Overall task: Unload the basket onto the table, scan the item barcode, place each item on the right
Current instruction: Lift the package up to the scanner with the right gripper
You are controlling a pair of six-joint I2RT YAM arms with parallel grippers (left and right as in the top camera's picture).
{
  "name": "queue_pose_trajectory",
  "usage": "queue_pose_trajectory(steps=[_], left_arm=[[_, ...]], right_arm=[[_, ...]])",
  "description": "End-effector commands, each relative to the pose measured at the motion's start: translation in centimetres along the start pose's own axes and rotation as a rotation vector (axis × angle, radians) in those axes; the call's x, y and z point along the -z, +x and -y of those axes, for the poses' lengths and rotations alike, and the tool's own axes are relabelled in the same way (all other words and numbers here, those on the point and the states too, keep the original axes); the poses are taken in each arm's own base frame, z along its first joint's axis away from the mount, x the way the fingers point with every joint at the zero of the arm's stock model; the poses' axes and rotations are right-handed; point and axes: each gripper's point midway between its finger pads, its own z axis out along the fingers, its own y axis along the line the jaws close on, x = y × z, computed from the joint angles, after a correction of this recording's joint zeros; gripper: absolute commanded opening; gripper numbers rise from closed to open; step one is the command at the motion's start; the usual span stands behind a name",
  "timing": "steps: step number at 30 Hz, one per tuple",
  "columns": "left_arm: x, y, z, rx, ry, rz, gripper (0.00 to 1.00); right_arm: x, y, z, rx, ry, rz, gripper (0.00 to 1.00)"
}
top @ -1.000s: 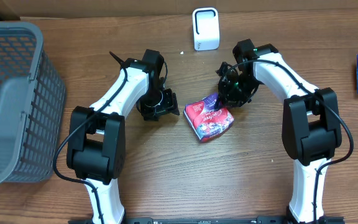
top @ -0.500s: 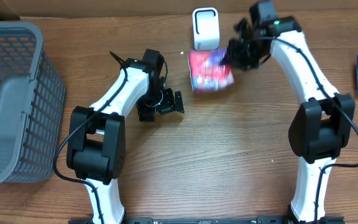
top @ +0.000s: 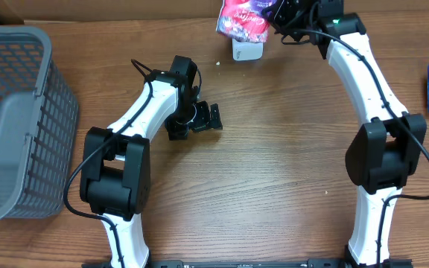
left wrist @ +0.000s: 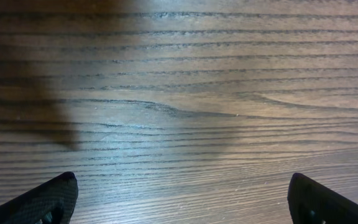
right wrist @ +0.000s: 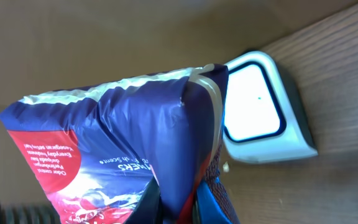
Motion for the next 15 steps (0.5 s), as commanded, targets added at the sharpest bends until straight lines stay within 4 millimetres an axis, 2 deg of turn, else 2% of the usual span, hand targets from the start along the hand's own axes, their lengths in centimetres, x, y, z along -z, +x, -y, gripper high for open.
queue_pose_trajectory(steps=[1, 4, 7, 15], left_arm=[[0.2, -0.3, 0.8, -0.018, 0.018, 0.005, 1.00], [0.2, -0.3, 0.7, -0.018, 0.018, 0.006, 1.00], [0.2, -0.3, 0.7, -0.017, 0.018, 0.006, 1.00], [0.2, -0.3, 0.7, -0.018, 0.018, 0.006, 1.00]], right_arm=[[-1.8, -0.8, 0.8, -0.107, 0.045, 0.077, 0.04], [-2.9, -0.7, 1.3, -0.120, 0.067, 0.111, 0.04], [-4.2, -0.1, 2.6, -0.183, 0.111, 0.126, 0.04], [-4.6, -0.3, 2.1, -0.182, 0.090, 0.143, 0.04]])
